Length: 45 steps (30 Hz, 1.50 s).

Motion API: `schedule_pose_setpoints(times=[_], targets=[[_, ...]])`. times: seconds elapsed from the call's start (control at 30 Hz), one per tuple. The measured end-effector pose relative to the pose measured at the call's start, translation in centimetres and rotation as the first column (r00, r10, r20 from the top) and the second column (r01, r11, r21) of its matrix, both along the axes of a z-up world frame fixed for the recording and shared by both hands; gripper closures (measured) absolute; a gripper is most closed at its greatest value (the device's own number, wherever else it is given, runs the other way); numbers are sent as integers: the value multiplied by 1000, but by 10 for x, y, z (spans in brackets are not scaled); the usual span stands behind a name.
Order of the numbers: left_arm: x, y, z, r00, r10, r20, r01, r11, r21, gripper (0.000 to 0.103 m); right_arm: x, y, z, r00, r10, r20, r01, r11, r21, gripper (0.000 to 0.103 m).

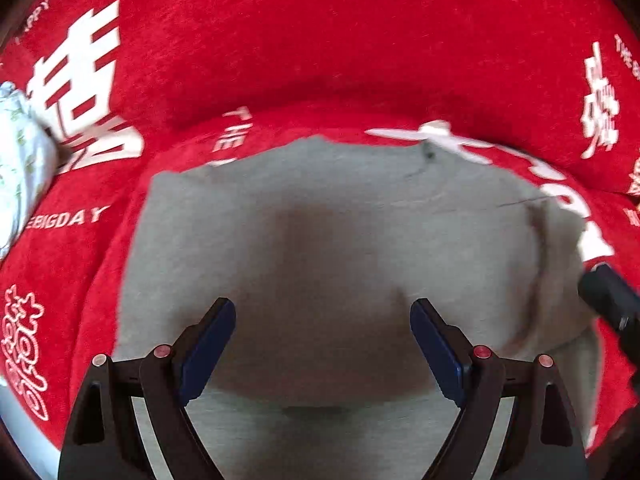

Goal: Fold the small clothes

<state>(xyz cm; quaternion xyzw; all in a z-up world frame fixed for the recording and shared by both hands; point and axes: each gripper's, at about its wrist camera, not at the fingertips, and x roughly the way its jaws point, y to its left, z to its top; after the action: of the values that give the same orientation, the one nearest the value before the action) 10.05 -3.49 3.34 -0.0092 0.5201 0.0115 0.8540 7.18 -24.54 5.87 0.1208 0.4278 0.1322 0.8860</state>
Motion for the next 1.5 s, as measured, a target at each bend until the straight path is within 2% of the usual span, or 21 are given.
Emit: schedule_pose_setpoints(times=[0.07,0.13,0.2,0.23,0.27,0.33,0.43,0.5,0.67,0.73,0.8,0.9,1.0,1.1,1.23,1.37,1.43,1.47,1.5], targets=[[-2,11,-7,1000,18,-4,-18,1000,20,13,17,17,-10,996,69,-50,-65,994,82,35],[-3,21,-12,999,32,-9,-32,999,17,13,29,24,-25,990,76,-120,-60,989,133,35],[-4,27,-15,999,34,-9,-34,999,16,13,39,24,-42,980,38,-193,-18,995,101,39],[-5,28,-16,1000,30,-3,-30,999,18,13,39,23,-43,981,33,-192,-16,996,89,39],[-6,29,-16,1000,25,0,-25,999,20,13,38,23,-41,982,31,-184,-19,998,63,39],[-4,27,-17,1000,16,5,-16,1000,22,13,33,25,-33,983,-19,-184,2,996,-92,39],[-5,27,-18,1000,8,13,-9,1000,21,13,21,19,-22,981,-114,-155,55,938,-341,32],[-6,28,-19,1000,3,18,-4,1000,16,13,11,5,-15,977,-159,-139,94,917,-388,26],[-9,29,-19,1000,-13,25,13,1000,7,13,-3,-35,7,964,-249,-95,200,911,-360,26],[-10,29,-18,1000,-13,27,13,1000,0,13,-3,-43,16,959,-272,-76,237,923,-305,26],[-10,30,-17,1000,-8,26,8,1000,-11,13,1,-35,20,968,-241,-74,218,948,-234,26],[-10,29,-17,999,-16,29,17,1000,-10,13,16,-7,9,985,-128,-115,109,982,-156,25],[-14,35,-19,999,-35,37,35,999,-7,13,24,11,-12,976,-116,-185,75,973,-218,25],[-20,48,-21,998,-42,45,43,999,-20,13,16,8,-28,965,-135,-224,74,963,-259,26],[-31,55,-13,997,-52,56,54,998,-31,13,-8,7,-21,976,-132,-172,73,947,-314,24],[-16,52,-11,998,-52,46,56,995,-84,13,-1,10,-7,985,-135,-108,100,955,-278,22],[0,52,-23,999,-42,1,42,996,-75,13,17,16,-15,981,-119,-150,77,963,-260,22],[5,51,-26,999,-38,7,39,998,-49,13,29,19,-27,975,-121,-188,64,956,-285,22],[9,49,-26,999,-42,20,43,999,-31,8,36,22,-37,968,-129,-216,56,948,-314,18]])
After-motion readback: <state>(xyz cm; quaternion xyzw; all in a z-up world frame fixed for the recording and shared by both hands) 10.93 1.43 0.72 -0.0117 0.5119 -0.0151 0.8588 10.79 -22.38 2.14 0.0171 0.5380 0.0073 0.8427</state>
